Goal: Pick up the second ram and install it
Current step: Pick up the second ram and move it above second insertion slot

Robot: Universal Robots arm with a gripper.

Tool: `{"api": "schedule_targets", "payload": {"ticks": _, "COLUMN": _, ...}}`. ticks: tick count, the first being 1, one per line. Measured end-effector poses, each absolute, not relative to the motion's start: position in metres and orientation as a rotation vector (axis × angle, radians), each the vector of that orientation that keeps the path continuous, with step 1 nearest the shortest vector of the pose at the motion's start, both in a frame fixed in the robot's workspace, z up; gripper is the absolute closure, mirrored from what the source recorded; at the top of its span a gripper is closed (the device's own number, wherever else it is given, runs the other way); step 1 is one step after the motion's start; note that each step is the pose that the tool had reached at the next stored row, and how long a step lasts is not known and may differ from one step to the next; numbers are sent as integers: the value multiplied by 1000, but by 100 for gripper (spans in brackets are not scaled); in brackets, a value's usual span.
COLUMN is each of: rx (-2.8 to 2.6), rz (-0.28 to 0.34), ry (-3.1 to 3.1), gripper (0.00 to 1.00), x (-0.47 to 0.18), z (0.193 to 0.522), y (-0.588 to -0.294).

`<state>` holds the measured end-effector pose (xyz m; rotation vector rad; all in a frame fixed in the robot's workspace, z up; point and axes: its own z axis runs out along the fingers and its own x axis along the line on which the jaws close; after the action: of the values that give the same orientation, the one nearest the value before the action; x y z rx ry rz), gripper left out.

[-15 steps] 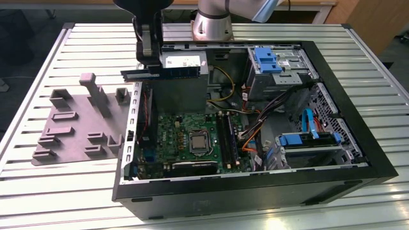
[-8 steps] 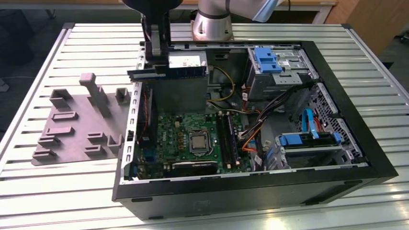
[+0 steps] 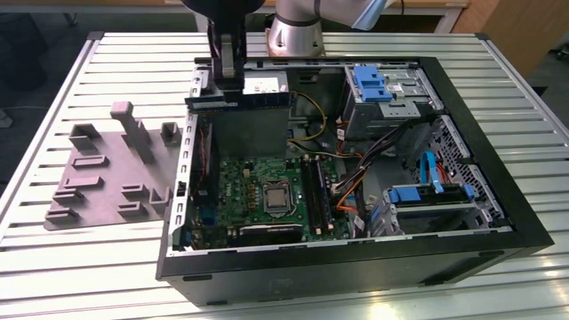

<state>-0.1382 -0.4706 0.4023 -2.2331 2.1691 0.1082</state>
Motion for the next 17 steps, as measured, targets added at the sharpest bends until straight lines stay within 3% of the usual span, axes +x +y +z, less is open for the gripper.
{"api": "schedule_targets", "payload": {"ticks": 17, "rx": -2233, "rz": 108, "ry": 2169, "gripper": 89, "x": -119, "z": 402, "y": -471}}
